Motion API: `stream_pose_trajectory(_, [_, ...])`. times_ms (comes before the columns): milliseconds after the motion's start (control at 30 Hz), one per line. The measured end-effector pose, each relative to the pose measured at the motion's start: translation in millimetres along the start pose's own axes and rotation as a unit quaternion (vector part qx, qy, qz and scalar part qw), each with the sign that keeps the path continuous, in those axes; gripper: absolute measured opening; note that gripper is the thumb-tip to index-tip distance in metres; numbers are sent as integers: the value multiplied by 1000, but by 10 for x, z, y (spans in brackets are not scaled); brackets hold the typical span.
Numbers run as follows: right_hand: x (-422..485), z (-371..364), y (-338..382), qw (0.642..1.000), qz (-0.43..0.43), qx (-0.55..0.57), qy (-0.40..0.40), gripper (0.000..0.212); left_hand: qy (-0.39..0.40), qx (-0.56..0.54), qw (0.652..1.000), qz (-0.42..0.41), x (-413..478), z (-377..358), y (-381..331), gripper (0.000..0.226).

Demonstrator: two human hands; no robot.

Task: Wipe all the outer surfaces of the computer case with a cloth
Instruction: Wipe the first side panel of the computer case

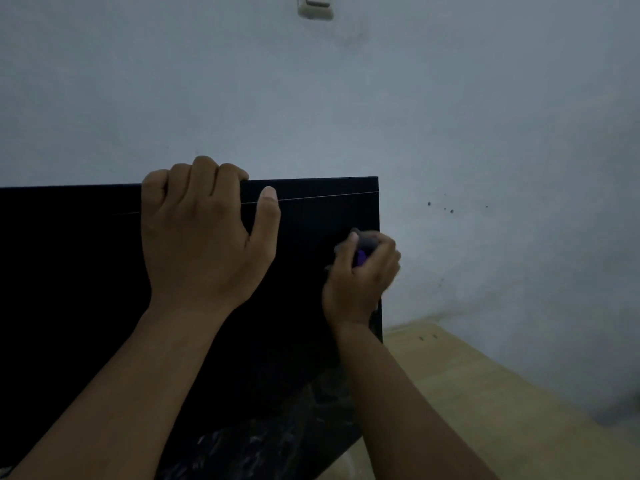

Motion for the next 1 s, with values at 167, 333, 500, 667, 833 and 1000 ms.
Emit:
stream_pose_trajectory(167, [-359, 212, -515, 984, -166, -10, -56, 9, -8, 3, 1000, -3, 10, 14, -1, 50])
stream_pose_trajectory(333, [-799, 399, -979, 942, -319, -9, -106, 12, -13, 13, 1000, -3, 11, -2, 3, 50])
stream_pose_trajectory(500, [-1179, 491, -1363, 915, -379, 7, -135, 20, -27, 28, 999, -4, 7, -15, 3, 49])
stream_pose_trajectory(667, [-1099, 420, -1150, 949, -289, 55, -116, 27, -43, 44, 998, -3, 7, -13, -8, 48])
stream_pose_trajectory(833, [-768, 268, -696, 993, -75, 89, 1, 31, -38, 49, 998, -1, -8, -33, -5, 48])
stream_pose_trajectory(1000, [-734, 314, -892, 991, -121, 56, 2, 37, -38, 38, 998, -11, 0, -53, -4, 47])
Point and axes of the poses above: each hand's wrist, its own x-axis towards the middle knuckle, its own z-axis out of the back of the hand, y = z × x, the point moved 7 cm from there along x, towards the middle knuckle, and after that the axes turned 10 degrees about y, right-handed, at the moved point
